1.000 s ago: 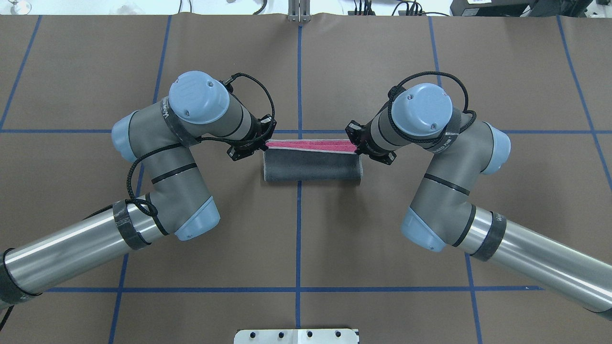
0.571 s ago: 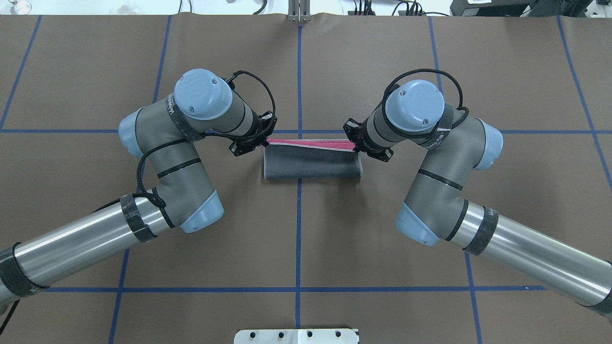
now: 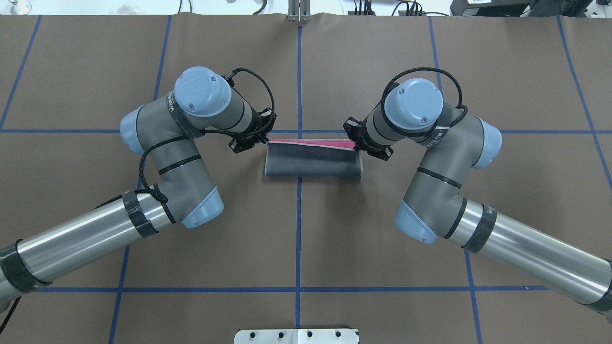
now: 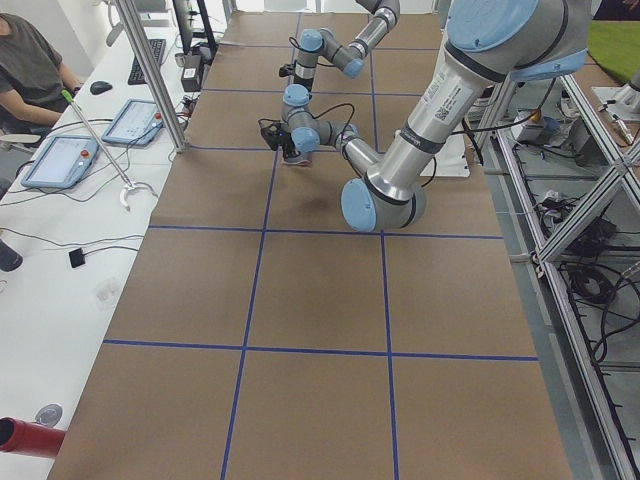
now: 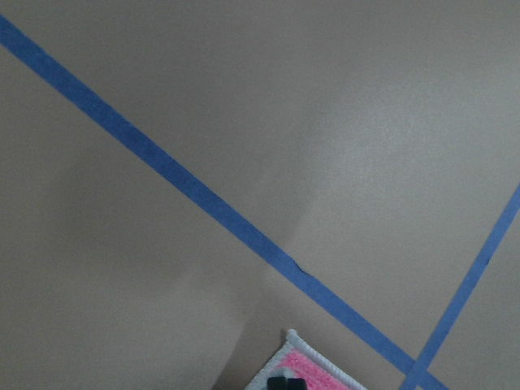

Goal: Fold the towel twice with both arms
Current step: 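Release the left gripper and raise it while the right gripper holds the strip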

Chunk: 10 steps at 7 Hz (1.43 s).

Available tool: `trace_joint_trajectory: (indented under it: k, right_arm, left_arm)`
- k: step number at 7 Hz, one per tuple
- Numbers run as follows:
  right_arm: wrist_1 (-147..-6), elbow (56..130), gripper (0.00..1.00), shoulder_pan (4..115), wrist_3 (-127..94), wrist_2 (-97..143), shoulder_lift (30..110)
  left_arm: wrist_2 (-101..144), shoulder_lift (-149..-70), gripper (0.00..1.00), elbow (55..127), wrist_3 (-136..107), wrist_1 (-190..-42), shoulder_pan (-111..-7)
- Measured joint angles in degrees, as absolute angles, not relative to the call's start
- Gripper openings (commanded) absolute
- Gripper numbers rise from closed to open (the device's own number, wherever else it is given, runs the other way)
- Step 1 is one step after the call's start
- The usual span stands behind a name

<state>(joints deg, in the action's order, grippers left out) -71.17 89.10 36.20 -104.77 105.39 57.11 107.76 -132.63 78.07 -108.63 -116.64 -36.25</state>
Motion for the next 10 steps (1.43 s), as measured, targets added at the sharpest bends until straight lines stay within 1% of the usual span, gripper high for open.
trace_joint_trajectory:
  k: [1, 2, 4, 6, 8, 10]
  right_arm:
    - [-71.18, 89.01, 0.63, 36.24, -104.78, 105.38, 57.02]
    - [-71.19, 88.98, 0.65, 36.27, -104.82, 105.38, 56.85]
    - [-71.13, 89.15, 0.67, 36.32, -105.05, 105.42, 56.42]
    - [-71.15, 90.53, 0.65, 36.14, -106.53, 105.82, 57.1]
    - [-71.05, 91.46, 0.61, 34.2, -115.25, 105.97, 58.47]
    - [-71.02, 91.36, 0.62, 32.66, -126.15, 105.65, 59.28]
  left_arm:
    - [107.76, -132.73, 0.63, 77.9, -108.63, -116.85, -36.24]
    - [107.77, -132.85, 0.66, 77.8, -108.65, -116.96, -36.22]
    - [107.83, -133.11, 0.67, 77.86, -108.77, -117.14, -36.32]
    - [108.02, -133.2, 0.7, 79.14, -108.88, -117.16, -36.99]
    - [109.22, -133.11, 0.71, 80.62, -108.97, -116.96, -38.03]
    - [109.79, -132.96, 0.72, 81.39, -109.0, -116.68, -38.44]
